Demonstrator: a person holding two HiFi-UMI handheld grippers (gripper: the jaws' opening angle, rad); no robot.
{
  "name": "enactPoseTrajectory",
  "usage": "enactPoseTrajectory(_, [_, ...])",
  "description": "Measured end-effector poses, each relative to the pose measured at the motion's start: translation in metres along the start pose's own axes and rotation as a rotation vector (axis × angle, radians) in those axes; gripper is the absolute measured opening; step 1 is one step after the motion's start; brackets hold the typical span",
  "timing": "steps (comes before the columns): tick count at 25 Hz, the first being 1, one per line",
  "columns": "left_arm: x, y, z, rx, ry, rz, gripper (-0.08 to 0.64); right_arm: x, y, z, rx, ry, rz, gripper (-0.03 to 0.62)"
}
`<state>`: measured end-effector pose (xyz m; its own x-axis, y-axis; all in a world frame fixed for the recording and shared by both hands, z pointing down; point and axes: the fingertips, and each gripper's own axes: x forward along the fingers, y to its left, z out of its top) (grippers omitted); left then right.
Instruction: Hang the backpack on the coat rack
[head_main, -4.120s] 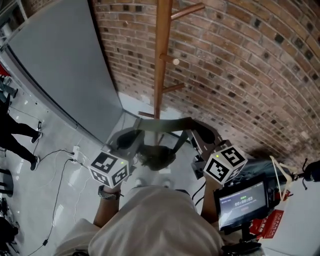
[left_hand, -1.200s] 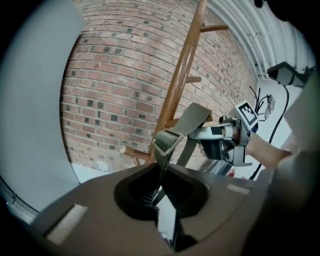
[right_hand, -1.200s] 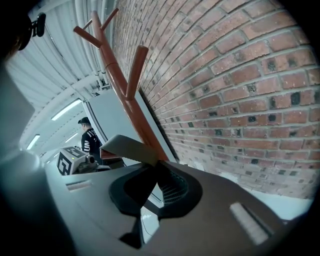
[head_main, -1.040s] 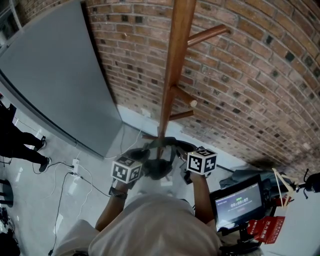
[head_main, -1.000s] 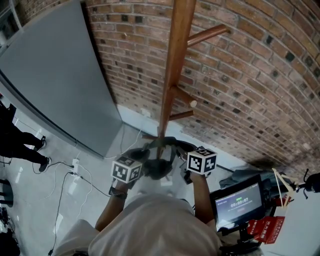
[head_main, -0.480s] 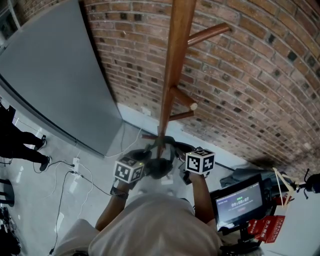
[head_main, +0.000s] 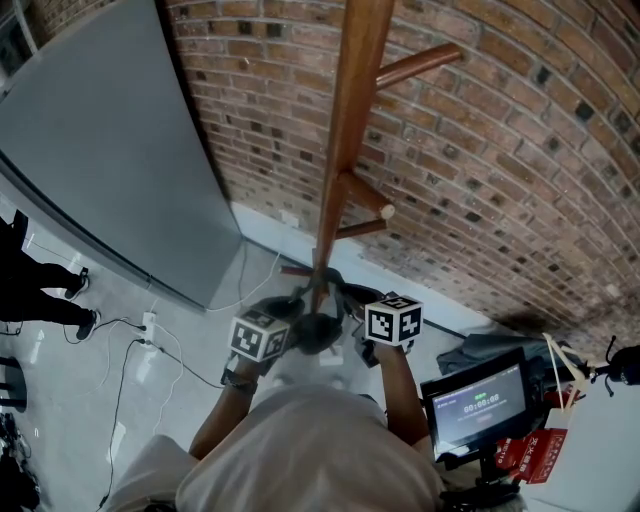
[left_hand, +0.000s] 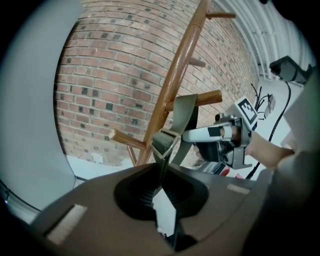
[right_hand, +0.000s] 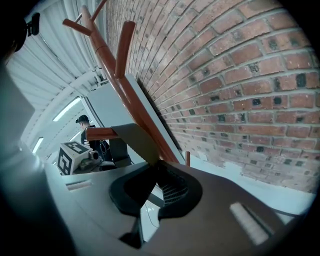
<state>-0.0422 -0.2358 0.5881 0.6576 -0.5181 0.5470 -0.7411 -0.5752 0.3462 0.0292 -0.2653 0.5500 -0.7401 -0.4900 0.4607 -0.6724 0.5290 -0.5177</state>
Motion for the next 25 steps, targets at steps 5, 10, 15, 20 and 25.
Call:
enactPoseTrajectory(5, [0.007,-0.002,-0.003,-0.016,0.001,-0.023,0.018,0.008,-0.004,-0.003,0.015,0.008,0.010,0.012])
enactPoseTrajectory(10, [0.013,-0.004,-0.006,-0.040,0.008,-0.053,0.018,0.019,-0.005,-0.008,0.018,0.010,0.035,0.020])
enactPoseTrajectory(15, [0.018,-0.006,-0.006,-0.045,0.016,-0.070,0.018,0.027,-0.006,-0.008,0.019,-0.004,0.043,0.028])
enactPoseTrajectory(20, [0.027,-0.006,-0.006,-0.043,0.012,-0.080,0.018,0.034,-0.008,-0.006,0.010,-0.019,0.053,0.035])
enactPoseTrajectory(25, [0.033,-0.007,-0.005,-0.040,0.007,-0.088,0.020,0.037,-0.009,-0.006,0.036,-0.051,0.075,0.049])
